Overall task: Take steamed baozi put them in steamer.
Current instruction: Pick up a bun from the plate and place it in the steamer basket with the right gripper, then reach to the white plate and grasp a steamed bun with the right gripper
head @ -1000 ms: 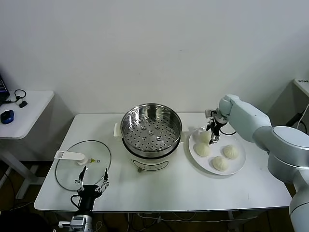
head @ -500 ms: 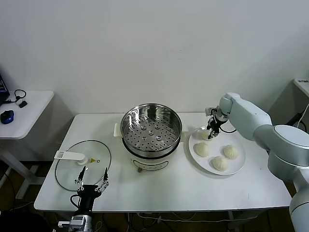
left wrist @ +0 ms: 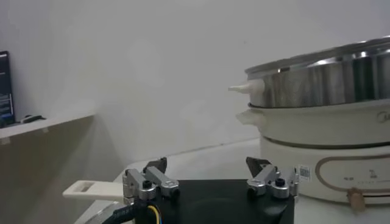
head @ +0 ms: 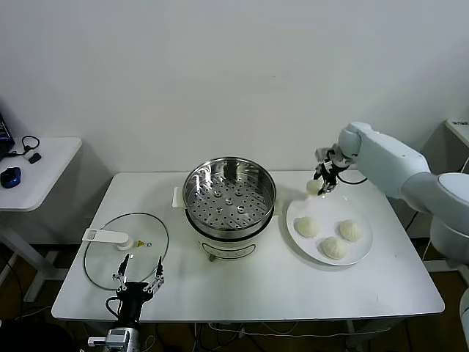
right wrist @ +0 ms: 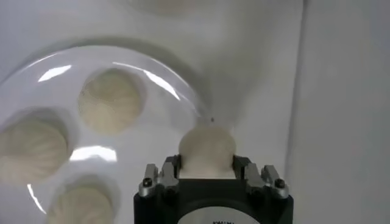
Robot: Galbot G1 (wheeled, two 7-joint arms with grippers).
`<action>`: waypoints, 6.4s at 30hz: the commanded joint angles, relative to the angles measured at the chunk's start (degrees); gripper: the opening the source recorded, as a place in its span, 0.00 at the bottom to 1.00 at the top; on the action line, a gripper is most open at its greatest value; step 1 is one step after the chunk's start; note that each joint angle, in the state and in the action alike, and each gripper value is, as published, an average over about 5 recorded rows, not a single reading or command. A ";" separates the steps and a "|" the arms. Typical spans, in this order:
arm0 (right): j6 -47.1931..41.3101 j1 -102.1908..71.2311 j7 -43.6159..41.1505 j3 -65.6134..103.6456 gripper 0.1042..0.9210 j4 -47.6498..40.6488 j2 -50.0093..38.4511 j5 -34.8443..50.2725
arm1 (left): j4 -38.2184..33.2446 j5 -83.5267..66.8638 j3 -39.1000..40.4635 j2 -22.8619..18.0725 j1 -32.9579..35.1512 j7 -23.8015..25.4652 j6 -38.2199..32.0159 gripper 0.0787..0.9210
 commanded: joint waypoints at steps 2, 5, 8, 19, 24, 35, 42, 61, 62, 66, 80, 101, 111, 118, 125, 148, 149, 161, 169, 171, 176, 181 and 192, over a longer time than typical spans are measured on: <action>11.68 21.42 3.58 -18.18 0.59 19.72 -3.25 4.79 | 0.05 0.09 0.10 0.09 0.00 -0.30 0.12 0.88; 15.83 25.43 5.38 -20.71 0.57 22.99 -2.29 4.46 | 0.07 0.16 0.30 0.08 0.06 -0.40 0.13 0.88; 19.13 28.83 6.89 -21.92 0.55 26.07 -0.64 4.19 | 0.01 0.31 0.64 0.03 0.14 -0.47 0.14 0.88; 30.42 32.01 11.58 -22.28 0.54 28.28 10.15 0.48 | -0.25 0.56 1.46 -0.32 0.12 -0.73 0.27 0.88; 36.18 29.72 13.01 -23.51 0.54 24.00 15.60 -1.11 | -0.18 0.58 1.57 -0.57 -0.02 -0.79 0.35 0.88; 40.49 18.67 14.16 -19.78 0.54 6.73 25.85 -8.31 | 0.41 0.63 1.56 -1.11 -0.52 -0.80 0.38 0.88; 40.49 12.66 14.62 -17.78 0.54 4.93 26.31 -11.72 | 0.66 0.66 1.38 -1.35 -0.63 -0.87 0.30 0.88; 40.49 5.20 16.91 -14.16 0.54 0.12 25.24 -18.56 | 1.09 1.41 1.67 -2.16 -0.76 -0.97 -0.17 0.88; 40.49 5.03 17.08 -13.96 0.54 -0.36 25.39 -18.67 | 1.07 1.41 1.73 -2.17 -0.79 -0.99 -0.16 0.88; 40.49 4.53 17.87 -13.19 0.54 -2.63 26.41 -19.05 | 1.06 1.40 1.91 -2.18 -0.88 -1.03 -0.18 0.88; 40.49 4.71 18.41 -12.80 0.66 -3.48 26.90 -17.10 | 1.17 1.17 1.86 -1.85 -1.05 -0.95 -0.26 0.88; 38.66 18.98 11.38 -25.83 0.88 7.72 18.13 4.42 | 0.14 1.31 1.90 -1.79 -0.31 -1.02 -0.15 0.88; 20.95 28.08 11.77 -38.23 0.88 20.06 12.36 21.88 | 0.27 1.59 2.50 -1.90 -0.11 -1.05 0.02 0.88; 8.33 33.69 10.80 -44.59 0.88 28.56 8.25 26.28 | 0.07 1.54 2.69 -1.91 -0.17 -1.01 0.18 0.88; -1.75 36.93 9.57 -48.62 0.88 35.50 3.30 30.28 | 0.31 1.46 2.73 -1.87 -0.08 -1.03 -0.04 0.88; -28.64 22.34 11.93 -38.06 0.88 36.96 -6.07 38.98 | 0.20 3.09 3.27 -2.90 0.31 -0.88 -0.08 0.88; -28.42 21.51 11.63 -37.58 0.88 36.33 -6.05 38.52 | 0.26 3.08 3.09 -2.91 0.32 -0.88 -0.11 0.88; -25.49 11.79 8.29 -31.44 0.88 26.40 -3.80 30.25 | 0.78 3.03 2.19 -3.01 0.18 -0.84 -0.05 0.88; -24.65 6.69 7.23 -28.66 0.88 21.66 -2.60 26.74 | 1.45 3.08 2.07 -2.85 -0.07 -0.88 0.01 0.88; -24.62 5.95 7.14 -28.33 0.88 21.30 -2.47 26.56 | 1.61 3.16 2.09 -2.83 -0.07 -0.88 -0.01 0.88; -24.45 3.77 7.12 -27.32 0.88 20.18 -2.22 25.66 | 1.95 3.37 2.09 -2.74 0.10 -0.92 -0.16 0.88; -24.26 1.42 7.34 -25.35 0.88 18.86 -1.98 24.88 | 2.02 3.48 2.03 -2.68 0.28 -0.95 -0.26 0.88; -23.72 -1.24 7.72 -21.85 0.88 15.23 -0.02 23.91 | 1.96 3.81 1.93 -2.77 0.58 -0.98 -0.47 0.88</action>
